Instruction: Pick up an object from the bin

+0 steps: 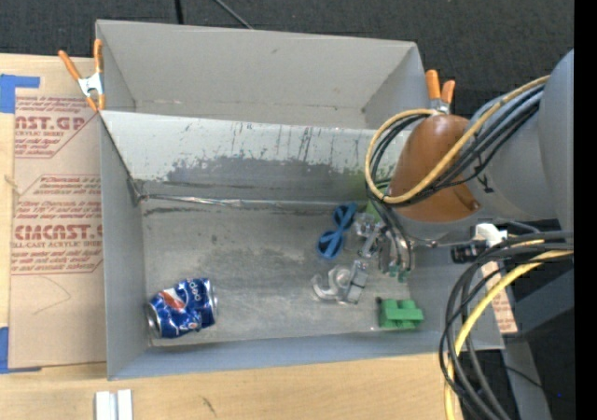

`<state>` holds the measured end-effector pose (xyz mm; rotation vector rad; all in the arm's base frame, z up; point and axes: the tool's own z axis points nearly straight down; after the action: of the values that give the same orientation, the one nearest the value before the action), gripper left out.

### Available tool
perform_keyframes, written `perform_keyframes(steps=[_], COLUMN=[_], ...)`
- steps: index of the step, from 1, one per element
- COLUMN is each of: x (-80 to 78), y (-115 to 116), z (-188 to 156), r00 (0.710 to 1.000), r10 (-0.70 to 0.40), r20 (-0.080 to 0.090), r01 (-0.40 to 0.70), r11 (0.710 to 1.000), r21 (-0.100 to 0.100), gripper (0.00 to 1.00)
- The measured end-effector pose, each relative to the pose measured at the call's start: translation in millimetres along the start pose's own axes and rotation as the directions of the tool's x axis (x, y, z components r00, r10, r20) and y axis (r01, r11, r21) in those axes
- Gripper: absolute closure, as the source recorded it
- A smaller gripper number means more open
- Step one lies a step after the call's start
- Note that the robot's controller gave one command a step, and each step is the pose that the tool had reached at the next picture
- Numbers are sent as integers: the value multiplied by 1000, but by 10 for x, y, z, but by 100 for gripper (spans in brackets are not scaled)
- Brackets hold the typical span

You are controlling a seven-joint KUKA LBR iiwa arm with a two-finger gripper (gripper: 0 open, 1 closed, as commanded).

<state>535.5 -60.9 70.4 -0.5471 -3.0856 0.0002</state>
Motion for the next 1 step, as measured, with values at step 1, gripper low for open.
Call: perform_keyframes(steps=[1], x=[-32], y=[21], z=[-67], r00=[1000], r10=[-3], r20=[10], r01=[3], r11=[1000], r21=[-3], gripper=[100])
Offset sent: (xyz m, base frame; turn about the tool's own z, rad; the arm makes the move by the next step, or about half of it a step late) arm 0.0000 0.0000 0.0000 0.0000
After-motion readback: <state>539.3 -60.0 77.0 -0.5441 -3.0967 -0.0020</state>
